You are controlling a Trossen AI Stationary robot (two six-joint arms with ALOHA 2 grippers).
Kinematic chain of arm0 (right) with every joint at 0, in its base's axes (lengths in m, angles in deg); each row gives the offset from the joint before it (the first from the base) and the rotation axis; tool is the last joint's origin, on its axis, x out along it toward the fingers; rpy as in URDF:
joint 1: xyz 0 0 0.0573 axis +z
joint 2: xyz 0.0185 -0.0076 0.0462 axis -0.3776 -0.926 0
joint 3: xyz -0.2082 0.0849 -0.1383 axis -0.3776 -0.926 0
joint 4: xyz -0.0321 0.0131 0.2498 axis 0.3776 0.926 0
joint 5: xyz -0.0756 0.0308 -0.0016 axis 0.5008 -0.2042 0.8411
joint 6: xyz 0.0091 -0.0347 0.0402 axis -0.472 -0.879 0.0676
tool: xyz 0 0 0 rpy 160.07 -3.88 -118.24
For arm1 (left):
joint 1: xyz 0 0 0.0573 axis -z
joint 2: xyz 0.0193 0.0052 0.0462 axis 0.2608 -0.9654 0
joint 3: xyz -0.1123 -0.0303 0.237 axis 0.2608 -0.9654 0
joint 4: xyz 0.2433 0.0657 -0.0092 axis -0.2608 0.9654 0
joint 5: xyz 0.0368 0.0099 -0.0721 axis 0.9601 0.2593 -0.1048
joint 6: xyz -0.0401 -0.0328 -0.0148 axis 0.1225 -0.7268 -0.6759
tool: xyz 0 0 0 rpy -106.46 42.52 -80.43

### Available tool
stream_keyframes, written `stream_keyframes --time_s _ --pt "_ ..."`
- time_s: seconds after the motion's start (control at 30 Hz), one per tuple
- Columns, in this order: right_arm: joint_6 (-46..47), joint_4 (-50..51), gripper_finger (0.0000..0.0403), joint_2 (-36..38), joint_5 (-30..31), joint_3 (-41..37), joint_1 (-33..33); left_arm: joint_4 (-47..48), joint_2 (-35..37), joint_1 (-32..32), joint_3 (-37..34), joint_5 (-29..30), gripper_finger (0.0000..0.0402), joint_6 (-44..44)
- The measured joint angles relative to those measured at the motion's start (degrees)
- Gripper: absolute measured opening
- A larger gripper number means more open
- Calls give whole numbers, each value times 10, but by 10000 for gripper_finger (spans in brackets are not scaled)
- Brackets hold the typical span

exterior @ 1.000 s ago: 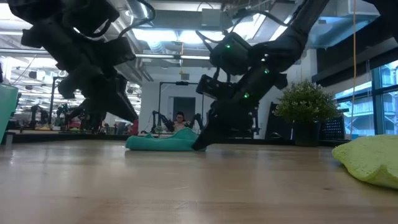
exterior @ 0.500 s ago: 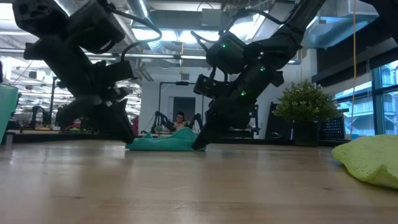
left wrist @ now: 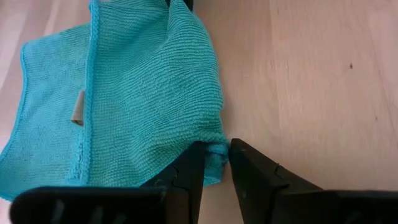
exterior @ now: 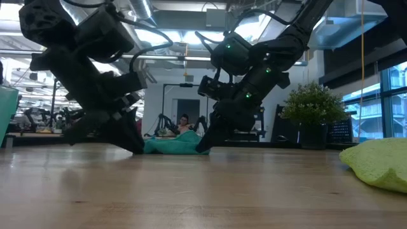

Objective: Roll microfiber towels into tight, uniform cylinder then place into a basket
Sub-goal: Roll the blue microfiber towel

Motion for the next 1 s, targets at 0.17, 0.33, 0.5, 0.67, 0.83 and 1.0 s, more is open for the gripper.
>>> stream_keyframes --time_s 0.17,0.33,0.5,0.67,0.83,1.0 --pt "0 0 9 0 0 0 0 5 2 0 0 -4 28 0" --pt "5 15 9 2 0 2 0 26 2 0 18 -2 5 -9" --pt "15 24 9 2 0 2 0 99 1 -1 62 -1 2 -12" --pt "15 26 9 2 0 2 0 186 1 -4 121 -1 1 -15" --pt "14 27 9 2 0 2 0 265 1 -23 170 -1 1 -38" --pt "14 28 9 2 0 2 0 314 2 -49 200 -1 0 -72"
